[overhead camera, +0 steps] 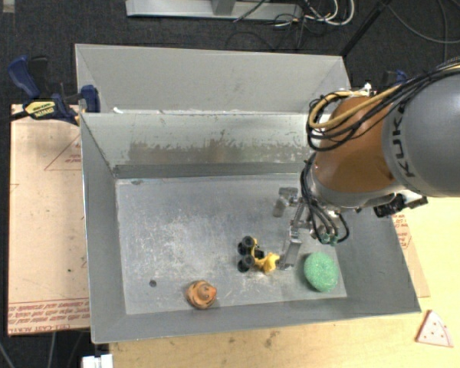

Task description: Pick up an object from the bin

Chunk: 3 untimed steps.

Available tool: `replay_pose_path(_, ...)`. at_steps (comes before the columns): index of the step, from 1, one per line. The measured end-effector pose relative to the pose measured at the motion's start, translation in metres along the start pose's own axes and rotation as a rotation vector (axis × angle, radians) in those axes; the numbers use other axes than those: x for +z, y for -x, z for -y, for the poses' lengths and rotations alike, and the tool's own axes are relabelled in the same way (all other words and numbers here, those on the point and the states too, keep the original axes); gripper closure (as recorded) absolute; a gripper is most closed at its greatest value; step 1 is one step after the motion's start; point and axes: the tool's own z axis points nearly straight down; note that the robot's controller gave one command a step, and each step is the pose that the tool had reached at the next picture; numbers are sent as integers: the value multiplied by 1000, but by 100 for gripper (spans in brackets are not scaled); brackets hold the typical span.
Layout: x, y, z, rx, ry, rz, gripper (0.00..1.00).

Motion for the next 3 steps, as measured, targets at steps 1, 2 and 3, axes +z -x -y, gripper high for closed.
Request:
replay_pose_path(1, 30, 13, 12, -115, -5, 1, 0)
replay_pose_path(2, 45, 3, -15, -185, -1, -1, 0)
replay_pose_path(3, 63, -45, -25, -3, -1, -4, 100)
